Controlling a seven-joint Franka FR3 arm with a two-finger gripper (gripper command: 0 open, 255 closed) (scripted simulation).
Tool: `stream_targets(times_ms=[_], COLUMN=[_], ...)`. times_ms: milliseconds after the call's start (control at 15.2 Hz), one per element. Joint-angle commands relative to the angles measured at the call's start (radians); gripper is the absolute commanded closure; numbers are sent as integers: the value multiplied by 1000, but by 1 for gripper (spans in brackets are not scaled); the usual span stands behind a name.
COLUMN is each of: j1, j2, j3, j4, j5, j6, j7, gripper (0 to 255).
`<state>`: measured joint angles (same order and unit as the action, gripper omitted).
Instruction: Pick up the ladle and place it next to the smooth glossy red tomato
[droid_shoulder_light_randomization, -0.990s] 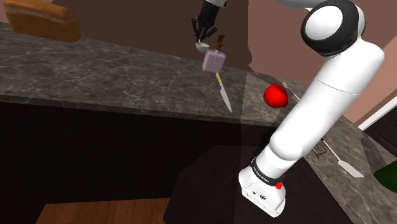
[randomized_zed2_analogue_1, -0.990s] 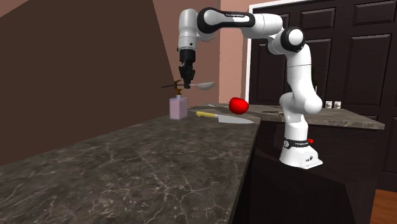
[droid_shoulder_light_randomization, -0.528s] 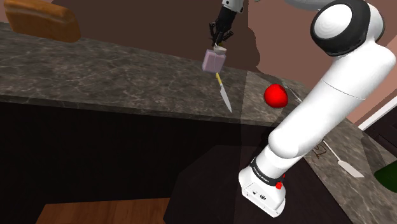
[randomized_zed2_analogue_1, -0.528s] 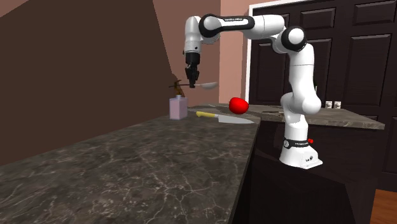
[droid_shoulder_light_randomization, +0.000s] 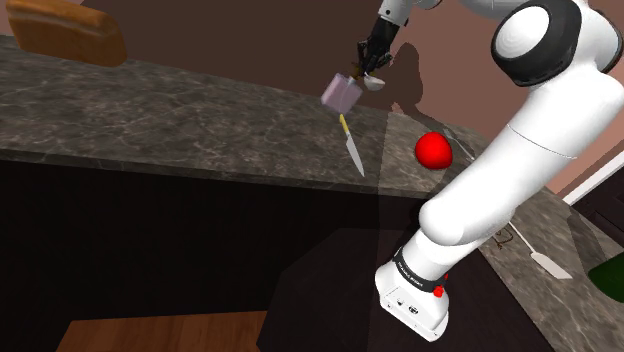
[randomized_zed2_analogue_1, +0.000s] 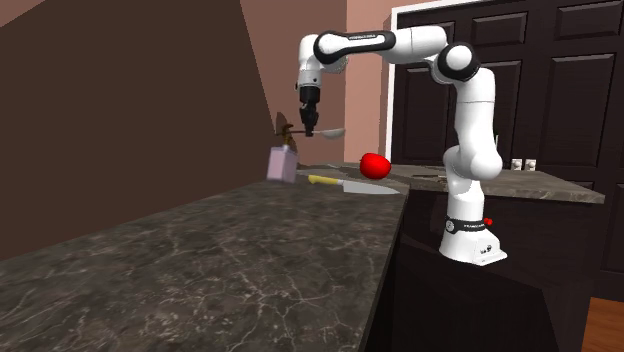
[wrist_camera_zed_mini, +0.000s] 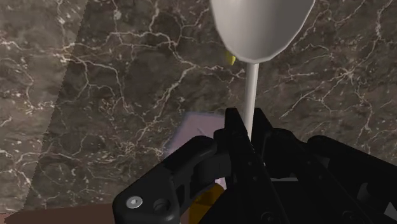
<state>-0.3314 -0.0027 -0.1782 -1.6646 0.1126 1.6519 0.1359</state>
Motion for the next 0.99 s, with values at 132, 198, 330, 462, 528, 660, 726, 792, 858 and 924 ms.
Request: stream_targets(times_ms=[132,198,330,462,528,660,726,792,858,924], j1=[-49,-61,-86,-112,-127,-126,-125,-125,-124,-124], j2=[19,25,42,63,76,72,70,68,67,66], j3=[-49,-61,-85,-108,-120,-120,-119,-119,-119,-118], j4=[17,26,47,73,90,57,41,26,11,-4], j5=[2,4,7,12,16,15,14,14,14,14], j6=[-10,-15,-25,-37,-44,-16,-2,12,26,40], j7=[-99,-123,-171,-220,-246,-247,-248,-249,-250,-251], gripper=[255,255,255,255,255,255,255,255,255,255])
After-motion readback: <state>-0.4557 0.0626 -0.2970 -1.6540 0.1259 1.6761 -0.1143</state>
